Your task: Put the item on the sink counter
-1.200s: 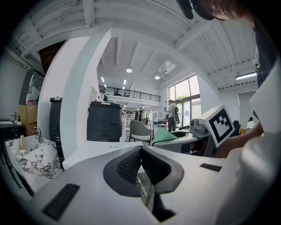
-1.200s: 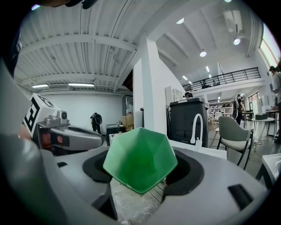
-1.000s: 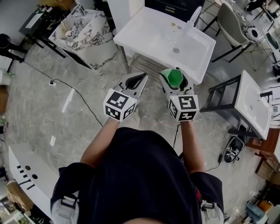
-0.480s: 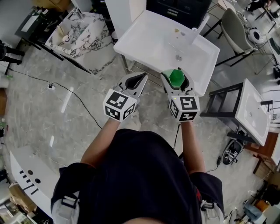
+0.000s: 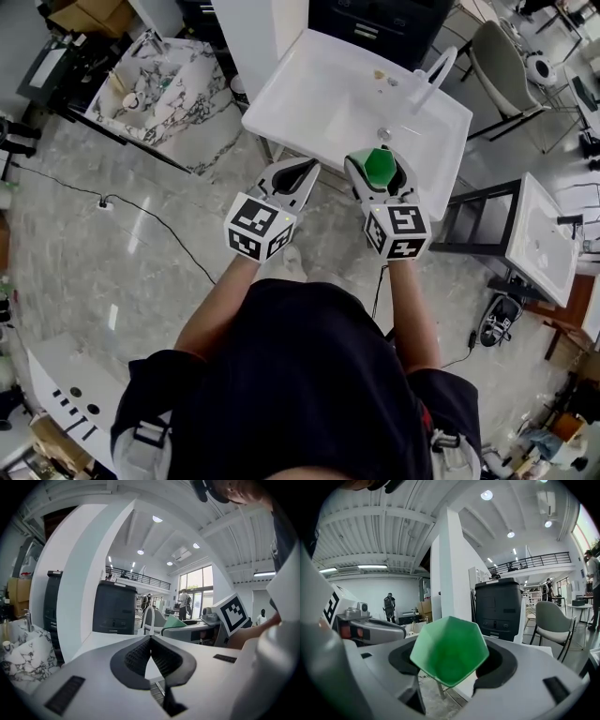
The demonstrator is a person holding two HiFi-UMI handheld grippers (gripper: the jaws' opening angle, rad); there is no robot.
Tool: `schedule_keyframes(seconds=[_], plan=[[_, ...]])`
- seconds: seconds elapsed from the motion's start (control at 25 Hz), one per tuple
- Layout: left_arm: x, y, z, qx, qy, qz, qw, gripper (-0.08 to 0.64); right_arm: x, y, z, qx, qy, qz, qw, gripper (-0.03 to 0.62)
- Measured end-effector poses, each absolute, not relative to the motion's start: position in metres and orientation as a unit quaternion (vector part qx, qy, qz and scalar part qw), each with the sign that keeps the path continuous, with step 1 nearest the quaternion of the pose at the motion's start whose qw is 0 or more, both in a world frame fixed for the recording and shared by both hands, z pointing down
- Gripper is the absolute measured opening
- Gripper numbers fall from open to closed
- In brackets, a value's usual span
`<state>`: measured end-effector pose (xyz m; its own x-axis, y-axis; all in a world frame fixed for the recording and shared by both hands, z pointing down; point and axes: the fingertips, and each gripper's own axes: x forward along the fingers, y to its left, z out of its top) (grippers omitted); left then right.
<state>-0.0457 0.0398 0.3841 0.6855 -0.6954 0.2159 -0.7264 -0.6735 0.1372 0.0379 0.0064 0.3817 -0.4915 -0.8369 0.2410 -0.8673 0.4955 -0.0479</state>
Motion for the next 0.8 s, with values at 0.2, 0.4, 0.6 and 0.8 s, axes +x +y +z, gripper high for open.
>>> schedule_keyframes(seconds=[0.2, 0.4, 0.6, 0.8], plan=[[-0.061, 0.022, 0.386, 0.916, -0.380, 0.068, 0.112, 0.012, 0.022, -0.010, 0.382, 0.500, -0.856, 0.082, 0.098, 0.330], [-0.077, 0.011, 0.390, 0.916, -0.378, 0.070, 0.112, 0.012, 0.013, -0.022, 0.384, 0.508, -0.852, 0.084, 0.095, 0.331], [-0.083, 0.005, 0.392, 0.916, -0.377, 0.070, 0.120, 0.012, 0.010, -0.028, 0.387, 0.507, -0.852, 0.091, 0.097, 0.331], [-0.080, 0.003, 0.396, 0.917, -0.373, 0.075, 0.123, 0.012, 0.012, -0.036, 0.389, 0.505, -0.852, 0.096, 0.097, 0.331]])
